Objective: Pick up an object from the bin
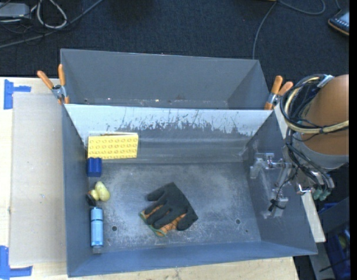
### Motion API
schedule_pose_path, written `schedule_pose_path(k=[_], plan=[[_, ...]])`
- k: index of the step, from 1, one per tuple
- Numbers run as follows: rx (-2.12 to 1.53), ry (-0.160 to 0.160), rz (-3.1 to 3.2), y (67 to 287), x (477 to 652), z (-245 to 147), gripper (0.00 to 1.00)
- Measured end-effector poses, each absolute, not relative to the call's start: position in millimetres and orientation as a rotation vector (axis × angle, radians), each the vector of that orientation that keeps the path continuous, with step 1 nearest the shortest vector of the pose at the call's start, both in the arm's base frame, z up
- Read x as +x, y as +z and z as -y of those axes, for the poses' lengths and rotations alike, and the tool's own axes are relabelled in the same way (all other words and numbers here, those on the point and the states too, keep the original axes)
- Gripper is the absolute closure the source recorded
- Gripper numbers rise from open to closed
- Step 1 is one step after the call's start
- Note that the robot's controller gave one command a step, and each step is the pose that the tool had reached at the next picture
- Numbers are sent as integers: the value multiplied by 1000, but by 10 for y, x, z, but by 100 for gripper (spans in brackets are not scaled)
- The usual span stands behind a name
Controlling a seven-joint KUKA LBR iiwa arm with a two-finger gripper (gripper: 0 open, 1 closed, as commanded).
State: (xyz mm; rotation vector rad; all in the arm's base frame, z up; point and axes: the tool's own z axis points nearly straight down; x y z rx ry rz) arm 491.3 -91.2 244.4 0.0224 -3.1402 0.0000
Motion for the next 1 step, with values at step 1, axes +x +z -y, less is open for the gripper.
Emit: schedule_pose_path(k=[1], plan=[[23, 0, 3140, 2444, 4913, 912, 0]])
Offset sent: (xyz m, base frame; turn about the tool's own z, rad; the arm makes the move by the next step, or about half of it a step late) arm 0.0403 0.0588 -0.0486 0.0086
